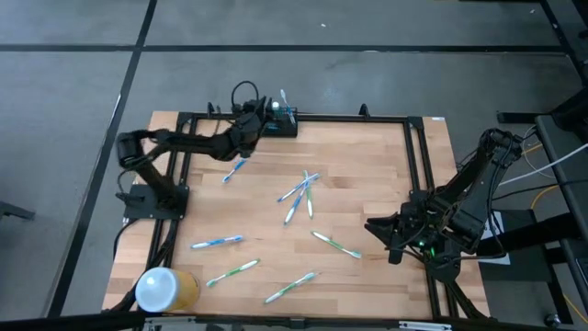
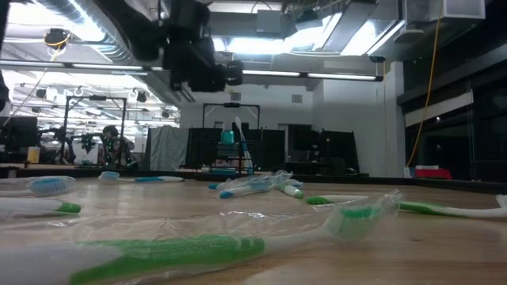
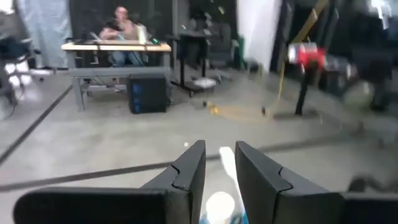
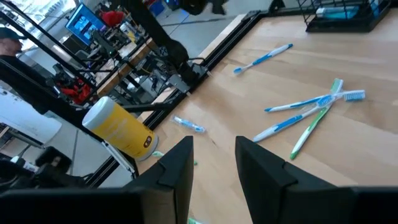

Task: Pick & Place toothbrushing station
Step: Put the blue toothbrush into the wire organizer

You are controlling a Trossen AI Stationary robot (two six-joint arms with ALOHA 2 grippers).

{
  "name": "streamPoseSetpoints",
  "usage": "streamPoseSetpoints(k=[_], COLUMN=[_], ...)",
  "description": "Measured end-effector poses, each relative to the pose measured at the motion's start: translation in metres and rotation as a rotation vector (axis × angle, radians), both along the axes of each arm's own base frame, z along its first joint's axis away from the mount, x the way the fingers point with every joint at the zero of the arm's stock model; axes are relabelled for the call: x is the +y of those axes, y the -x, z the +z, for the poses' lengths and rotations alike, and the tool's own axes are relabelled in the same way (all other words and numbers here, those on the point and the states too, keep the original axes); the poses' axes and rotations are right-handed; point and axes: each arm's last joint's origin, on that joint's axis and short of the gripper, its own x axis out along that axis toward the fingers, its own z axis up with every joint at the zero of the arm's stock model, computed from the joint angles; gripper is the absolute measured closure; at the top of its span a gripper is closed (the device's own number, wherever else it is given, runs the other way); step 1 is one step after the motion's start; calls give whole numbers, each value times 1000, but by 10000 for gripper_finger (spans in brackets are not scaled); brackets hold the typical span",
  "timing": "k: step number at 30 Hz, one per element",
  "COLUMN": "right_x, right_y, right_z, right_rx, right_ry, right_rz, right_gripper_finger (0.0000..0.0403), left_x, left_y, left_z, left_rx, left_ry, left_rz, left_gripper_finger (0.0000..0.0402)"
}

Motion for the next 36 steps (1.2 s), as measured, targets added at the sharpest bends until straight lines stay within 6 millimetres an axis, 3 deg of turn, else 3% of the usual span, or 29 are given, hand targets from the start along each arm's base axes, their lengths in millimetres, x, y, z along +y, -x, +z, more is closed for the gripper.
streamPoseSetpoints(k=[5, 9, 13, 17, 23, 27, 36], right_x=[-1, -3, -6, -8, -8, -8, -7], right_y=[0, -3, -6, -8, -8, -8, -9], right_z=[1, 1, 1, 1, 2, 3, 5], right_rx=[-12, -20, -19, -25, -36, -48, -83], right_ry=[42, 70, 71, 80, 76, 72, 53], right_rz=[-15, -41, -61, -78, -87, -94, -115], right_gripper_finger=[282, 282, 282, 282, 282, 282, 283], left_x=[-17, -37, -59, -80, -100, -112, -125], left_y=[37, 77, 118, 138, 143, 135, 99], left_z=[22, 37, 38, 32, 20, 2, -35], left_rx=[210, 315, 291, 318, 229, 356, 595], left_ry=[116, 253, 511, 744, 1014, 1151, 1104], left_rz=[-121, -182, -228, -301, -185, -157, -164], left_gripper_finger=[320, 320, 306, 267, 222, 219, 190])
